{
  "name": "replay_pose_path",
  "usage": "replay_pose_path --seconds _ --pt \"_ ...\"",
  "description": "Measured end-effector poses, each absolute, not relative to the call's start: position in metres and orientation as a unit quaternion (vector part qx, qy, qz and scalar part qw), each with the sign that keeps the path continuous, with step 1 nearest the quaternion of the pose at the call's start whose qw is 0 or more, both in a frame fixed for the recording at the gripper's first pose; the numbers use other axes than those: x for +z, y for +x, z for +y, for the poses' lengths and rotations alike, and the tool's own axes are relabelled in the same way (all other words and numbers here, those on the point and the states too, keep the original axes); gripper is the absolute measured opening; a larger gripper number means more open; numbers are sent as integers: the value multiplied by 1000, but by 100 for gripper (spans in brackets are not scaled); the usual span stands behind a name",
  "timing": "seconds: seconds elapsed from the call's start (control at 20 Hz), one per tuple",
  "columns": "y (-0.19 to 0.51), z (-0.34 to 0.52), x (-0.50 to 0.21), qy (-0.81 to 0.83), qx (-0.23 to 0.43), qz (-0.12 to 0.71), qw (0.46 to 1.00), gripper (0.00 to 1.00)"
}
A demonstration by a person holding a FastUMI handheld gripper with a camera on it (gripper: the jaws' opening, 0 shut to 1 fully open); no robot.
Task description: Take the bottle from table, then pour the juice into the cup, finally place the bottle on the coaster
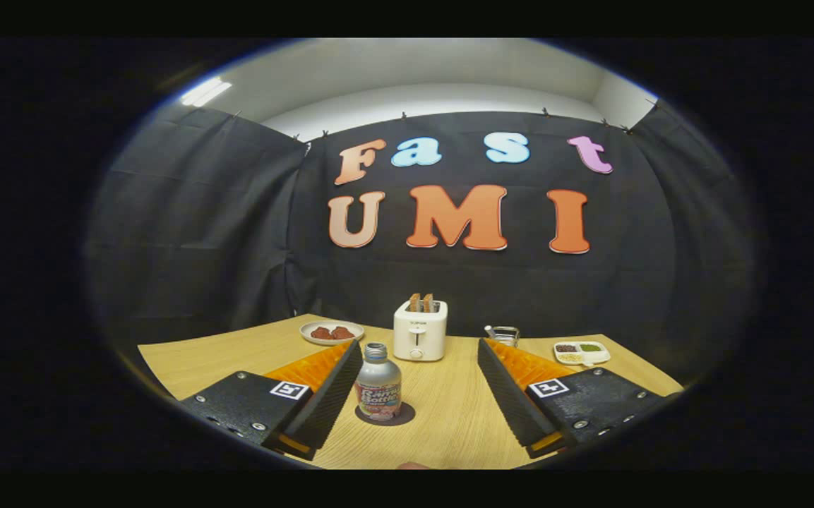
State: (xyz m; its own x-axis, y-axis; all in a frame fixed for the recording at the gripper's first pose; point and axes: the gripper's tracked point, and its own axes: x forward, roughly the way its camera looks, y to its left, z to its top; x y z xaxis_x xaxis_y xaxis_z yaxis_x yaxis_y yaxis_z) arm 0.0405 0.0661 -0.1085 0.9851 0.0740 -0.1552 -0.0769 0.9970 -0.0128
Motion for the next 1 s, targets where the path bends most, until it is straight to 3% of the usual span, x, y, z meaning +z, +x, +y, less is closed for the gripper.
replay_pose_path --seconds 0.55,1.0 --pt "-54 23 -80 -33 -14 36 999 97" --pt "-80 -15 -67 -10 -51 7 999 97"
